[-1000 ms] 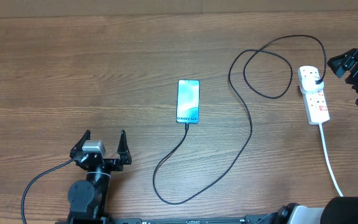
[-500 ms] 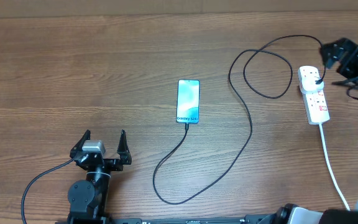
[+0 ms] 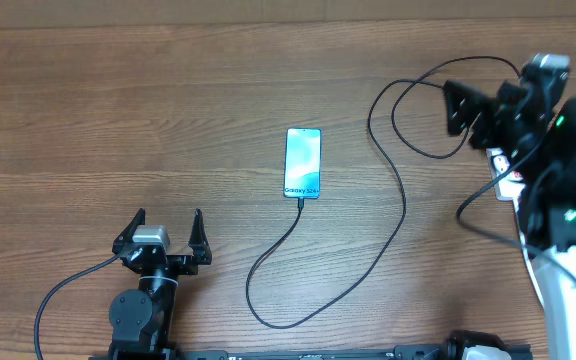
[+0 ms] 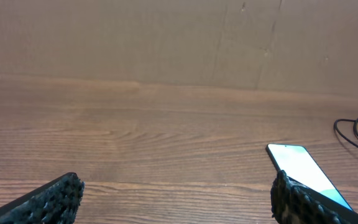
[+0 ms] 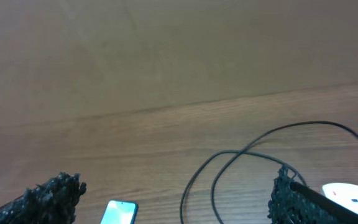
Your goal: Plug charger to phone and switch on socket
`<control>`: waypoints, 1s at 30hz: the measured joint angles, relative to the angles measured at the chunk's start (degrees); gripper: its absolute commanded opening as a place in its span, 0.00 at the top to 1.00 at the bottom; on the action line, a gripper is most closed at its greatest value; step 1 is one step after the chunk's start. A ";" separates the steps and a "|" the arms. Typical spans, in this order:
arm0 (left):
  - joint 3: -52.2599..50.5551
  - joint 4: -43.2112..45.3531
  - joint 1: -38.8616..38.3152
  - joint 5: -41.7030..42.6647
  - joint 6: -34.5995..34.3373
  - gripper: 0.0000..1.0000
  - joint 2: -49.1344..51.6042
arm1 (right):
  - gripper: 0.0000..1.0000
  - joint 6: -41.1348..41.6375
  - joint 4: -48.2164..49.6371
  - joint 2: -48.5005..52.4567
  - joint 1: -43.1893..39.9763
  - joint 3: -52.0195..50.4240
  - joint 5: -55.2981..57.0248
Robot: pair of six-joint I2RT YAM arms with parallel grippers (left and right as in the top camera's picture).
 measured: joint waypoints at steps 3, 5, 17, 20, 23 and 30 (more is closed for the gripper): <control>0.00 -0.07 0.00 0.00 0.20 0.00 0.00 | 0.00 0.00 10.32 -4.81 2.01 -9.16 0.02; 0.00 -0.04 0.00 0.00 0.22 0.01 0.00 | 0.00 0.00 15.69 -7.39 2.91 -13.49 0.07; 0.00 -0.07 0.00 0.00 0.39 0.00 0.00 | 0.00 0.02 35.78 -23.52 6.19 -36.83 1.62; 0.00 -0.07 0.00 0.00 0.42 0.00 0.00 | 0.00 0.00 35.93 -27.28 6.29 -40.76 2.36; 0.00 -0.07 0.00 0.00 0.39 0.00 0.00 | 0.00 0.00 35.87 -30.40 6.34 -43.39 2.95; 0.00 -0.07 0.00 0.00 0.42 0.00 0.00 | 0.00 0.02 35.82 -38.21 6.34 -48.39 3.52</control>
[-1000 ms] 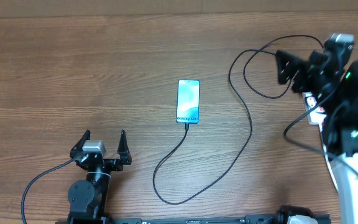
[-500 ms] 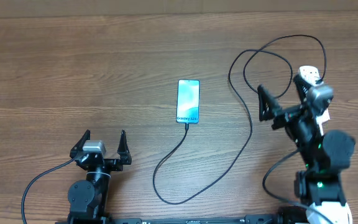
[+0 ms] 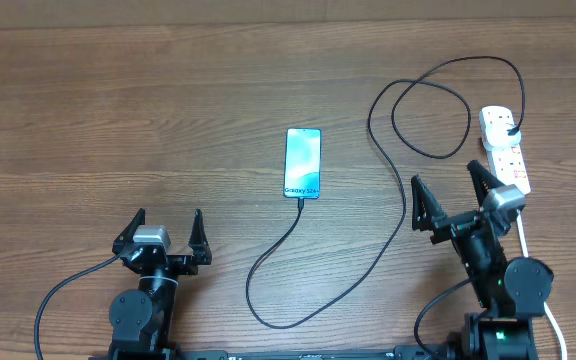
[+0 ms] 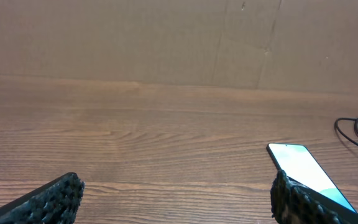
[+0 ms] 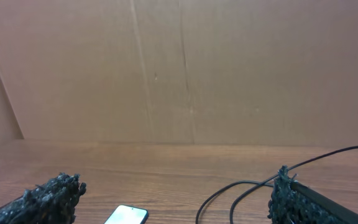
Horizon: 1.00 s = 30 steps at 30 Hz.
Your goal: Plug charger to phone and switch on socket
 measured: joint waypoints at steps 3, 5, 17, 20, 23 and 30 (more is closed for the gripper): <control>0.00 0.00 0.00 0.00 0.00 0.00 0.00 | 0.00 -0.02 -0.59 -3.48 0.00 -2.08 0.33; 0.00 0.00 0.00 0.00 0.00 0.00 0.00 | 0.00 -0.02 -1.14 -5.44 0.00 -3.30 0.61; 0.00 0.00 0.00 0.00 0.00 0.00 0.00 | 0.00 0.00 -4.79 -12.33 0.00 -8.37 1.11; 0.00 0.02 0.00 0.00 0.00 0.00 0.00 | 0.00 0.00 -8.44 -15.34 0.04 -8.48 1.81; 0.00 0.00 0.00 0.00 0.00 0.00 0.00 | 0.00 0.00 -11.96 -18.49 0.04 -8.50 2.62; 0.00 0.00 0.00 0.00 0.00 0.00 0.00 | 0.00 0.00 -20.87 -24.13 0.09 -8.50 3.63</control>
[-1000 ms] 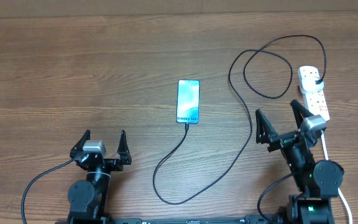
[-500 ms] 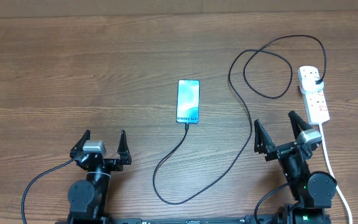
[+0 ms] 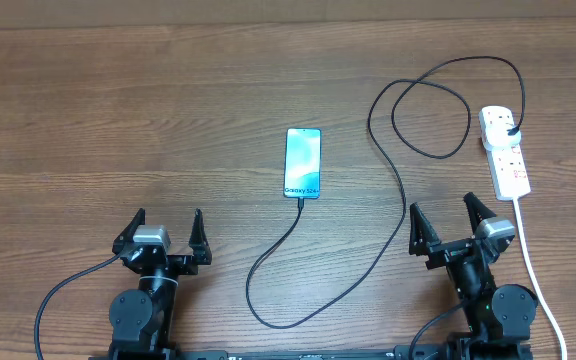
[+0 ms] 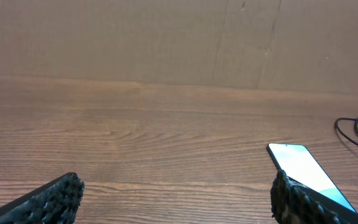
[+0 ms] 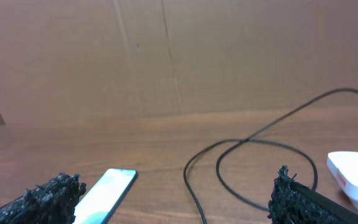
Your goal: Plug charger to phone and switch on socket
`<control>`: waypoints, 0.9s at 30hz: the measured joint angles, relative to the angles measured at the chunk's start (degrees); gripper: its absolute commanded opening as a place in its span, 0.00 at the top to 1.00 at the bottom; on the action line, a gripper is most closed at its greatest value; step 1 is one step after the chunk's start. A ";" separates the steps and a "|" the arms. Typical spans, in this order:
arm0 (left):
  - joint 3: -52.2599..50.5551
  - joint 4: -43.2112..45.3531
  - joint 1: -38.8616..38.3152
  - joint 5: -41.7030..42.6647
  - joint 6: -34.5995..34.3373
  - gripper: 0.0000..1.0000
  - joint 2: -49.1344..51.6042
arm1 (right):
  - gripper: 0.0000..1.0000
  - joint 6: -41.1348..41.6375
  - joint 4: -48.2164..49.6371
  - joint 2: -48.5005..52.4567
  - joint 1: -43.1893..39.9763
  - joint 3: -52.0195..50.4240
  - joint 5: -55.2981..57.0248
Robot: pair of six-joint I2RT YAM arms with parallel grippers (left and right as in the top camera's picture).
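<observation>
The phone (image 3: 303, 163) lies face up mid-table with its screen lit, also seen in the left wrist view (image 4: 303, 167) and the right wrist view (image 5: 104, 190). A black charger cable (image 3: 400, 215) runs from the phone's near end in loops to a plug on the white socket strip (image 3: 505, 152) at the right; strip (image 5: 353, 169) and cable (image 5: 247, 143) show in the right wrist view. My left gripper (image 3: 164, 228) stands open near the front left, holding nothing (image 4: 179, 202). My right gripper (image 3: 448, 222) stands open near the front right, short of the strip (image 5: 173, 202).
The wooden table (image 3: 118, 110) is backed by a cardboard wall (image 4: 166, 37). The strip's white lead (image 3: 533, 270) runs down the right side past my right arm. The left arm's black cable (image 3: 63, 295) trails at the front left.
My right arm has drawn slightly nearer the table's front edge, and its camera now tilts lower, showing more of the table, phone and strip. The left arm, phone and cable are unchanged.
At first my right arm was stretched out over the socket strip at the far right, covering most of it. A second later it stood back near the front edge, open, with the strip uncovered. Now it sits a little lower still. The left arm stayed put throughout.
</observation>
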 measured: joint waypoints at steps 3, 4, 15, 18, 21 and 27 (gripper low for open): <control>0.00 0.00 0.00 0.00 0.00 0.01 0.00 | 0.00 0.00 -1.29 -0.04 0.00 0.00 0.20; 0.00 0.00 0.00 0.00 0.00 0.00 0.00 | 0.00 -0.02 -1.31 -0.04 0.00 0.00 0.20; 0.00 0.00 0.00 0.00 0.00 0.00 0.00 | 0.00 -0.02 -1.36 -0.04 0.00 0.00 0.33; 0.00 0.00 0.00 0.00 0.00 0.00 0.00 | 0.00 0.00 -1.33 -0.04 0.02 0.00 0.33; 0.00 0.00 0.00 0.00 0.00 0.00 0.00 | 0.00 0.00 -1.33 -0.04 0.00 0.00 0.35; 0.00 0.00 0.00 0.00 0.00 0.00 0.00 | 0.00 0.00 -1.33 -0.04 0.00 0.00 0.35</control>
